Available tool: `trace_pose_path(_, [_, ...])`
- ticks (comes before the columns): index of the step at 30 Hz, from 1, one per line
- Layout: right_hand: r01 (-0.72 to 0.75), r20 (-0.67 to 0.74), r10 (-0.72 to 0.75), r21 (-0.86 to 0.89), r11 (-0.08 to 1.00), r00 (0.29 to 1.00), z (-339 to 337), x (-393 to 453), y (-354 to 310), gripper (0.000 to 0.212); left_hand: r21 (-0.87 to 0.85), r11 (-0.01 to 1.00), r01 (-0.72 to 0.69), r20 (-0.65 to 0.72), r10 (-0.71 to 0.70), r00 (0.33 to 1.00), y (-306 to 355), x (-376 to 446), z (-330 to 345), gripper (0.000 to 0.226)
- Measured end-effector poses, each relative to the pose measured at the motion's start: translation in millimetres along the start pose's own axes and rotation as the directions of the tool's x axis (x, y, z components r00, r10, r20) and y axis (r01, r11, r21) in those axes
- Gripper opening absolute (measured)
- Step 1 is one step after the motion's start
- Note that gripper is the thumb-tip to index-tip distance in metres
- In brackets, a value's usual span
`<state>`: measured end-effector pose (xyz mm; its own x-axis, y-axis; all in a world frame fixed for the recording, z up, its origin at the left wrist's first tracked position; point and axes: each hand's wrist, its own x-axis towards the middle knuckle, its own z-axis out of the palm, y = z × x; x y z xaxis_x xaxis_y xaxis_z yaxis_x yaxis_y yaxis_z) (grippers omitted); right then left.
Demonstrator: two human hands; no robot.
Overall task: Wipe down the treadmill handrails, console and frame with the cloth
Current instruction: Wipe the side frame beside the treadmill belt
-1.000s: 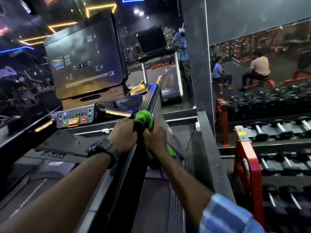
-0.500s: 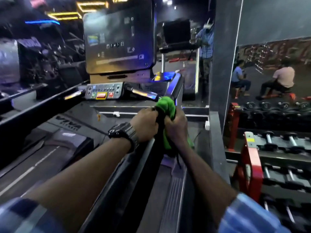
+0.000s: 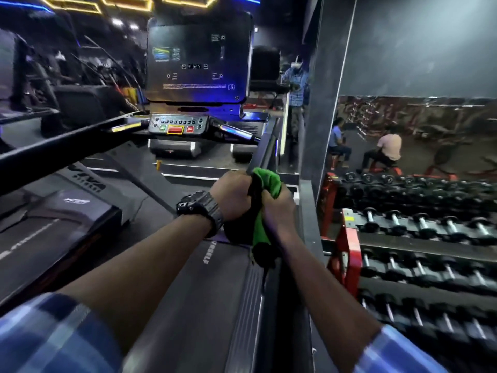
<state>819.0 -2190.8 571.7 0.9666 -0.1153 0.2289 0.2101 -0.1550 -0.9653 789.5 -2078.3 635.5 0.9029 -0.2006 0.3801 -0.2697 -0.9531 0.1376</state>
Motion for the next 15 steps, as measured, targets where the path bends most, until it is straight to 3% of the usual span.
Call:
trace_pose_path(3, [0.064,0.003,-0.064,-0.074,0.995,0.998,-5.4,-6.0,-21.4,0.028,-0.022,0.999,0.045,0.000,-0.045,0.999,12.1,-27.3,-13.2,0.013])
trace_pose_path(6, [-0.099,-0.028,0.097,-0.071,0.993,0.995,-4.5,-19.8,-12.3,0.032,-0.027,0.996,0.085,0.033,-0.084,0.996,13.6,-47.0,-17.9,0.018])
trace_pose_path(8, [-0.204,-0.057,0.205,0.019,0.979,0.977,2.7,-37.4,6.4,0.038,-0.065,0.994,0.093,0.033,-0.091,0.995,11.2,-57.5,-19.4,0.027])
trace_pose_path(11, [-0.183,-0.171,0.219,0.202,0.962,0.961,20.8,-77.9,22.1,0.048,-0.078,0.992,0.098,0.026,-0.096,0.995,13.1,-70.4,-23.3,0.031])
trace_pose_path(13, [-0.087,-0.240,0.133,0.193,0.977,0.961,28.2,-110.4,14.7,0.060,-0.090,0.990,0.108,0.012,-0.107,0.994,17.0,-76.7,-26.9,0.031])
trace_pose_path(15, [0.102,-0.242,-0.098,0.003,0.995,0.965,28.1,-129.3,10.2,0.060,-0.122,0.985,0.125,0.009,-0.124,0.992,18.3,-80.1,-28.2,0.036])
